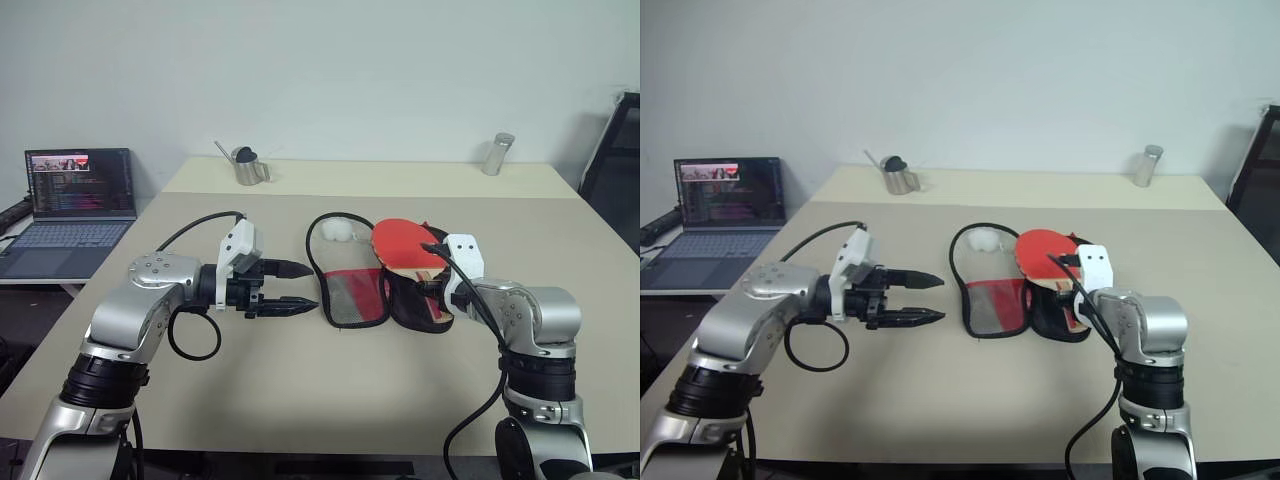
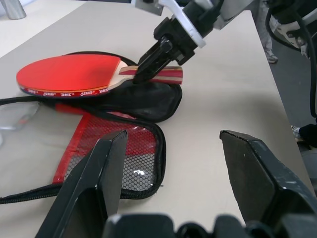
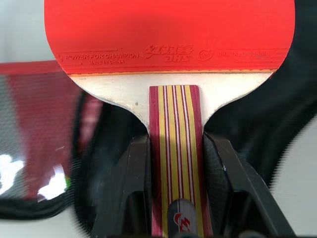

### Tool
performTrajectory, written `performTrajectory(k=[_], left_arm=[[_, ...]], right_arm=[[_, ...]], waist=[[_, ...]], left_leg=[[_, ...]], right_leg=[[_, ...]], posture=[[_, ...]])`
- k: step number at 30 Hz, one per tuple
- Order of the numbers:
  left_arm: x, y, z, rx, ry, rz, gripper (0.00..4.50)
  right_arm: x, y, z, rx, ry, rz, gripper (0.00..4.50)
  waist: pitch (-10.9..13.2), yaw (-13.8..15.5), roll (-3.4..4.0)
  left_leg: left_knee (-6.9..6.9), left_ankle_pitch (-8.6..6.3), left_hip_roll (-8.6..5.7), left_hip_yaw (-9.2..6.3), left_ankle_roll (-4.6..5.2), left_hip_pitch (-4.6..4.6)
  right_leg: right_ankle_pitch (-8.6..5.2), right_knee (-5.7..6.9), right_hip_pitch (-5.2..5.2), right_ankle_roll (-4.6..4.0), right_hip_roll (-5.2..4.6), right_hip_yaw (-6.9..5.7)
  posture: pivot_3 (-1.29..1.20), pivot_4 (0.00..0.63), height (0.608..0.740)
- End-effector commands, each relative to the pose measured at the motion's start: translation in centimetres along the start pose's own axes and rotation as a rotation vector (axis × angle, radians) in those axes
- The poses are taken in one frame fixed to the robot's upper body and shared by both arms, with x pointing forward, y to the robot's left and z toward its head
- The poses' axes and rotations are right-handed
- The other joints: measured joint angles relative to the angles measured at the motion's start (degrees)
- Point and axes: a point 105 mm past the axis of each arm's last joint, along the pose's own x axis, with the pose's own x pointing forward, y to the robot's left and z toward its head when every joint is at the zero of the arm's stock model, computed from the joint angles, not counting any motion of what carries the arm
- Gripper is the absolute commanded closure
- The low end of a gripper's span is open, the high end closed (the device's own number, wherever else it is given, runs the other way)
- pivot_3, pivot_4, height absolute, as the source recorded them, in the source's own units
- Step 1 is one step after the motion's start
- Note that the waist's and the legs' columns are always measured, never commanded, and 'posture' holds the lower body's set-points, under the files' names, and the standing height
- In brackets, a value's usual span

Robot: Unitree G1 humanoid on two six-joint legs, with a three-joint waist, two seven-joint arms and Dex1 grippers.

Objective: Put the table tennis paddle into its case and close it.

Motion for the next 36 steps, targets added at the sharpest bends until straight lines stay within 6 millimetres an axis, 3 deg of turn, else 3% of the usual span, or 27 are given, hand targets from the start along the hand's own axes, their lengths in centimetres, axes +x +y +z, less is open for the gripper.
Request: performTrajectory(k=[1, 15, 26, 27, 29, 36], left_arm=[[-0.6, 0.1, 1.1, 0.056, -0.011, 0.024, 1.24], [-0.4, 0.1, 1.1, 0.056, -0.012, 0.026, 1.24], [-0.3, 0.0, 1.0, 0.053, -0.016, 0.032, 1.24], [-0.3, 0.0, 1.0, 0.053, -0.016, 0.032, 1.24], [-0.2, 0.0, 1.0, 0.052, -0.017, 0.033, 1.24], [-0.2, -0.1, 0.9, 0.051, -0.016, 0.034, 1.24]], right_arm=[[0.1, -0.2, 1.3, -0.005, -0.088, -0.039, 3.42], [2.6, 1.5, -0.5, 0.053, -0.06, -0.077, 3.42], [3.0, 1.0, -0.9, 0.083, -0.049, -0.114, 3.42], [3.1, 1.1, -0.9, 0.084, -0.051, -0.116, 2.86], [3.1, 1.1, -1.0, 0.085, -0.054, -0.122, 2.51], [2.8, 2.7, -0.7, 0.074, -0.065, -0.073, 0.12]], waist=[[0.0, -0.1, 0.0], [0.0, -1.5, -0.01], [0.0, -1.5, -0.05], [0.0, -1.5, -0.05], [0.0, -1.6, -0.04], [0.0, -1.6, -0.05]], left_leg=[[-0.01, 0.0, 0.01, 0.08, 0.0, -0.02], [0.05, 0.0, 0.08, 0.5, 0.0, 0.18], [0.07, 0.0, 0.09, 0.53, 0.0, 0.23], [0.07, 0.0, 0.09, 0.53, 0.0, 0.23], [0.07, 0.0, 0.09, 0.53, 0.0, 0.23], [0.07, 0.0, 0.09, 0.53, 0.0, 0.23]], right_leg=[[0.0, 0.08, -0.11, -0.01, 0.01, 0.07], [-0.1, 0.68, -0.32, -0.11, 0.14, 0.63], [-0.1, 0.72, -0.32, -0.11, 0.14, 0.68], [-0.1, 0.73, -0.32, -0.11, 0.14, 0.68], [-0.1, 0.73, -0.32, -0.11, 0.14, 0.69], [-0.1, 0.73, -0.32, -0.11, 0.15, 0.7]], posture=[[0.0, 0.15, 0.74], [0.0, 0.15, 0.74], [0.0, 0.15, 0.74], [0.0, 0.15, 0.74], [0.0, 0.15, 0.74], [0.0, 0.15, 0.74]])
